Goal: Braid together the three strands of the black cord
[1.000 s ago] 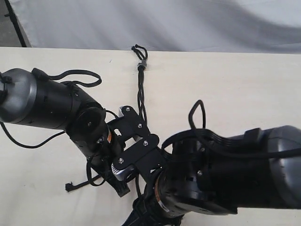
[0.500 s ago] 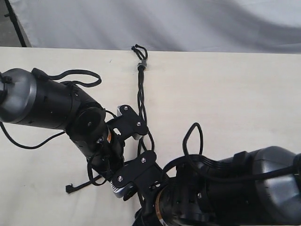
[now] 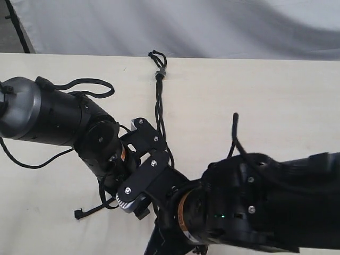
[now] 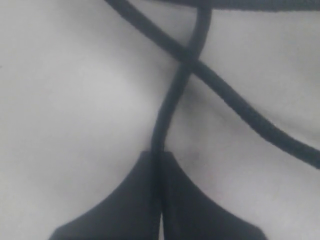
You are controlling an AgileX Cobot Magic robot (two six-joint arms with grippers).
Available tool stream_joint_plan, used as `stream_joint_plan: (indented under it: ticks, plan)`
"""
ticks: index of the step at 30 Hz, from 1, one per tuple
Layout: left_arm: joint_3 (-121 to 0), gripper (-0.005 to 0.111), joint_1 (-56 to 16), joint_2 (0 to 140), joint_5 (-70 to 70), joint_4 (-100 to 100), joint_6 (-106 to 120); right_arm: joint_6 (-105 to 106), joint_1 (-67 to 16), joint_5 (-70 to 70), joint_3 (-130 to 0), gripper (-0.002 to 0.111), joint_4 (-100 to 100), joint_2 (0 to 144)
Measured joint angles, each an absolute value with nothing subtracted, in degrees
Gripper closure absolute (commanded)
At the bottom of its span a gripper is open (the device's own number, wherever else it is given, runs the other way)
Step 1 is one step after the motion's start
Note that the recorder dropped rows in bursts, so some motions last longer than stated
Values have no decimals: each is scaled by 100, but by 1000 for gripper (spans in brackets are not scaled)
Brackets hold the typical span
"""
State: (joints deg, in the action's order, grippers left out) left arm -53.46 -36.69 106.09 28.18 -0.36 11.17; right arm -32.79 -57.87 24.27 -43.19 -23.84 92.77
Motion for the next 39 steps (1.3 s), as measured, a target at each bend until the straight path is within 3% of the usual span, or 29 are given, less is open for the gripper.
stream_joint_plan:
  ticks: [11, 27, 30, 34, 39]
  plan:
    - [-5346, 106, -3669, 10609, 2818, -36, 1117, -3289, -5763, 3515, -4260, 109, -4918, 9222]
    - [-5346, 105, -3669, 10609, 2818, -36, 1117, -3718, -5057, 2457, -3820, 109, -5097, 10052]
    - [-5346, 95, -3669, 10609, 2818, -36, 1093, -3731, -5043, 1985, -3698, 109, -4979, 9995]
    - [-5346, 71, -3669, 10609, 2818, -60, 1077, -3731, -5058, 1421, -3573, 109, -4505, 9936]
    - [-5346, 56, -3655, 10597, 2818, -105, 1052, -3716, -5472, 1013, -3536, 109, -4223, 9938]
